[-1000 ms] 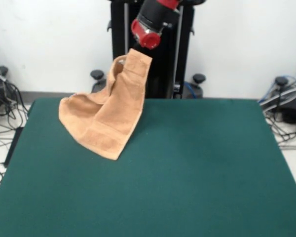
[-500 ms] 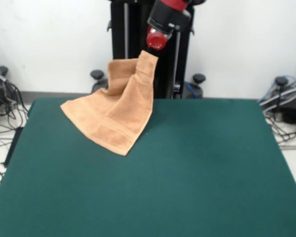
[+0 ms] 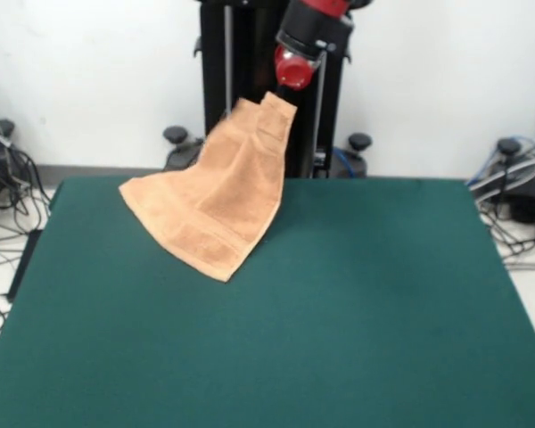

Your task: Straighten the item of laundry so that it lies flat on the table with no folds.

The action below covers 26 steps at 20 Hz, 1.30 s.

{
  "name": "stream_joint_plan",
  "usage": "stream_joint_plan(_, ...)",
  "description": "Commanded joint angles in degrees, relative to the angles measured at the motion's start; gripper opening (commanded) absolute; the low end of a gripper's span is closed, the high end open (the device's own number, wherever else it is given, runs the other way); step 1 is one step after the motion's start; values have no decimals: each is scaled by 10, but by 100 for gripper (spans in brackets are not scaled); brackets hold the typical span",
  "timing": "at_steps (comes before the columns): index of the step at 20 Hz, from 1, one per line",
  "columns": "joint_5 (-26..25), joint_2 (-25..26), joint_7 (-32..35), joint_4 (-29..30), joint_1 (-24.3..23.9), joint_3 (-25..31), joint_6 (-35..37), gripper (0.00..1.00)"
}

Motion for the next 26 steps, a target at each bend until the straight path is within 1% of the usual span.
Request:
stream_joint_plan(1,-64,-74,-66,-50,-36,-35,147,0)
stream_joint_plan(8,-106,-100,-60,-76,-30,-59,203,0)
stream_joint_plan(13,-142,-80,-55,-114,-35,-83,205,0)
stream_joint_plan(16,-145,-60,-45,-133,-26,-90,194,0)
stream_joint_plan(20,-166,-39,-37,-152,-26,-99,175,0)
stream_joint_plan(24,-167,-23,-21,-158,-16,-112,160,0)
stream_joint_plan(26,-160,-25,-11,-150,-6,-114,166,0)
